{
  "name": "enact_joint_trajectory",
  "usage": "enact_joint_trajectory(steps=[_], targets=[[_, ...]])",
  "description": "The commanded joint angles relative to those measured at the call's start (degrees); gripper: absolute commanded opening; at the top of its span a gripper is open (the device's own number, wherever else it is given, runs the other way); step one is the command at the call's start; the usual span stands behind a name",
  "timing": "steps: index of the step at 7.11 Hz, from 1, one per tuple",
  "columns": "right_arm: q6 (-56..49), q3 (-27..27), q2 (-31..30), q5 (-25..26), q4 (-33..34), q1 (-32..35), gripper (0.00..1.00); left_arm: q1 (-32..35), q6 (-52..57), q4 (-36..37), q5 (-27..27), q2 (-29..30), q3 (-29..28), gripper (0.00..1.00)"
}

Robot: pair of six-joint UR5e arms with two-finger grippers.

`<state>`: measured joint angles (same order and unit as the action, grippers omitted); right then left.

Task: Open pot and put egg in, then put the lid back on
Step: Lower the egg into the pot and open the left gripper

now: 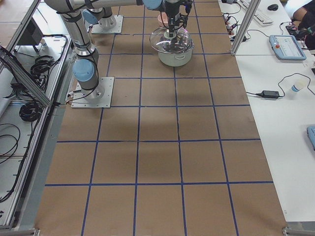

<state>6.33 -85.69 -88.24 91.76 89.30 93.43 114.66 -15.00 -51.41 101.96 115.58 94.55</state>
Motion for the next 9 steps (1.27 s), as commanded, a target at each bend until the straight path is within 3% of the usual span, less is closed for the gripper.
enact_joint_trajectory(steps=[1,2,4,7,9], targets=[[0.0,0.0,0.0,0.0,0.0,0.0,0.06,0.04,-0.03,0.0,0.08,0.17,0.63,0.53],[0.0,0.0,0.0,0.0,0.0,0.0,0.06,0.04,0.06,0.0,0.17,0.17,0.55,0.67],[0.0,0.0,0.0,0.0,0.0,0.0,0.06,0.04,0.67,0.09,-0.01,-0.53,-0.15,0.83],[0.0,0.0,0.0,-0.09,0.0,0.18,0.06,-3.03,0.67,-0.44,-2.36,-3.51,-0.68,0.88],[-0.09,0.0,0.0,0.17,0.0,-0.09,0.06,-7.41,0.23,-4.1,-8.07,-7.46,-0.85,0.92]])
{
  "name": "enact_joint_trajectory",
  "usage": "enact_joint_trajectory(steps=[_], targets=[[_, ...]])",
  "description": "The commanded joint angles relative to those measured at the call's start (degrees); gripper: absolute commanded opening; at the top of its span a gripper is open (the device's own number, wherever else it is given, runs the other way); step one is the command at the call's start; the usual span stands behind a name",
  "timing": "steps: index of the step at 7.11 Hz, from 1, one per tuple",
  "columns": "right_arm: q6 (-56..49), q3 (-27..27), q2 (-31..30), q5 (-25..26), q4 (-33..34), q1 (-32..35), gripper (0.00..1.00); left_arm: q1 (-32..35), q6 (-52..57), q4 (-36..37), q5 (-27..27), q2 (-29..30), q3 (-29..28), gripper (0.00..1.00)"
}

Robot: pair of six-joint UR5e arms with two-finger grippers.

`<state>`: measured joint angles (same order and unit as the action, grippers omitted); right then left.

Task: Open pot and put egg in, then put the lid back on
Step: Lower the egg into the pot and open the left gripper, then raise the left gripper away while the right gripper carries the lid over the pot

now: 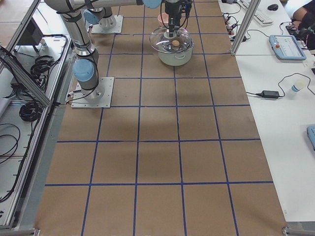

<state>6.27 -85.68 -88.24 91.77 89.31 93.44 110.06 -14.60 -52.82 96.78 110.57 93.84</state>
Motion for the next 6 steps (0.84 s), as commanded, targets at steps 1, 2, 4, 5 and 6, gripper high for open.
enact_joint_trajectory(steps=[1,2,4,5,6], targets=[[-0.21,0.42,0.35,0.08,0.42,0.33,0.06,-6.23,-0.16,-6.99,-5.61,-5.25,-0.06,0.92],[0.05,2.08,1.22,-0.01,0.86,0.6,0.06,-9.57,0.62,-12.86,-7.21,-8.67,-0.15,0.93],[1.8,6.38,6.48,-1.66,1.3,3.83,0.06,-13.9,5.51,-22.9,-7.32,-14.39,-0.15,0.95],[6.43,7.09,10.59,-3.24,4.35,8.12,0.06,-15.13,9.12,-28.77,-6.79,-17.81,-0.49,0.96],[11.43,7.45,13.94,-3.09,8.3,11.38,0.05,-16.18,12.37,-32.4,-4.78,-20.71,-0.67,0.99]])
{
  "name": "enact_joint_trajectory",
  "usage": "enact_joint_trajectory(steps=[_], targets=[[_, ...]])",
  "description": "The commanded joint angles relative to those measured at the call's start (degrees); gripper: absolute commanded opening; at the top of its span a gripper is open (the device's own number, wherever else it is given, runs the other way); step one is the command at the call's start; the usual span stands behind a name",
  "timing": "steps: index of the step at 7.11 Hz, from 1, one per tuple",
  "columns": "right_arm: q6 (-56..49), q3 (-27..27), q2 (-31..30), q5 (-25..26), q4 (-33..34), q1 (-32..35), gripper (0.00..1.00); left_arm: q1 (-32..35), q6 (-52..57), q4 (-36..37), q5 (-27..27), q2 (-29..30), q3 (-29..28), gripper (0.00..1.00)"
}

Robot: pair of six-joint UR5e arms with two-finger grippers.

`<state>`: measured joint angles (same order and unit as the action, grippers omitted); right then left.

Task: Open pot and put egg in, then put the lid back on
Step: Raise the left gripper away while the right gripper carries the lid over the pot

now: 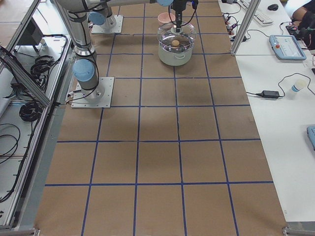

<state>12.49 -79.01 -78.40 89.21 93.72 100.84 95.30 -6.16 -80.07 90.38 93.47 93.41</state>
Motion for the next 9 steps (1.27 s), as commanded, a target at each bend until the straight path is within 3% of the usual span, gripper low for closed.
enact_joint_trajectory(steps=[1,3,5,9], targets=[[5.52,2.18,7.79,-0.18,4.01,6.27,0.05,-1.61,4.83,-8.32,2.42,-5.21,-1.46,1.0],[8.23,5.79,12.29,1.66,4.1,9.18,0.05,-2.57,7.36,-15.36,2.69,-5.06,-6.99,1.0],[8.34,5.01,12.92,2.1,5.14,9.29,0.05,-7.48,8.35,-15.03,2.08,-5.32,-6.66,1.0],[8.08,2.38,13.71,3.95,8.22,9.55,0.05,-7.5,8.79,-12.93,2.61,-4.88,-5.79,1.0]])
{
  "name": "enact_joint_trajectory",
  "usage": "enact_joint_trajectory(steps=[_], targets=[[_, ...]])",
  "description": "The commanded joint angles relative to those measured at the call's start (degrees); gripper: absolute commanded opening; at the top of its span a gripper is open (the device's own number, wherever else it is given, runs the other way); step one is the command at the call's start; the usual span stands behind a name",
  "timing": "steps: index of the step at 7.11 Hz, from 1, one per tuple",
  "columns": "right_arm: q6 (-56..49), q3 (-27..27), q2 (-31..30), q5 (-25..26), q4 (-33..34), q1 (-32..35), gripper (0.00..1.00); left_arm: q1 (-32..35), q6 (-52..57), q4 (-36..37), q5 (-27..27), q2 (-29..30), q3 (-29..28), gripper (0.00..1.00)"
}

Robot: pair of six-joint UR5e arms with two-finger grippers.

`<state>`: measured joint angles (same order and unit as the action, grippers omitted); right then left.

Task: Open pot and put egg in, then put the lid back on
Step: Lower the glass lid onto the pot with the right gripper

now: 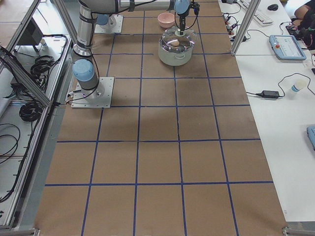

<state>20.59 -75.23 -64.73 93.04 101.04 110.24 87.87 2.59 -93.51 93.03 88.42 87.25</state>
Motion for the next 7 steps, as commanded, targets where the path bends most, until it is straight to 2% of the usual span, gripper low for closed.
enact_joint_trajectory(steps=[1,7], targets=[[0.07,-2.63,0.05,0.47,2.83,0.5,0.05,-0.07,0.05,0.52,-0.04,0.09,0.63,1.0],[2.97,-3.25,-0.13,1.44,2.76,0.95,0.05,0.11,0.05,0.44,-0.3,-0.35,0.64,1.0]])
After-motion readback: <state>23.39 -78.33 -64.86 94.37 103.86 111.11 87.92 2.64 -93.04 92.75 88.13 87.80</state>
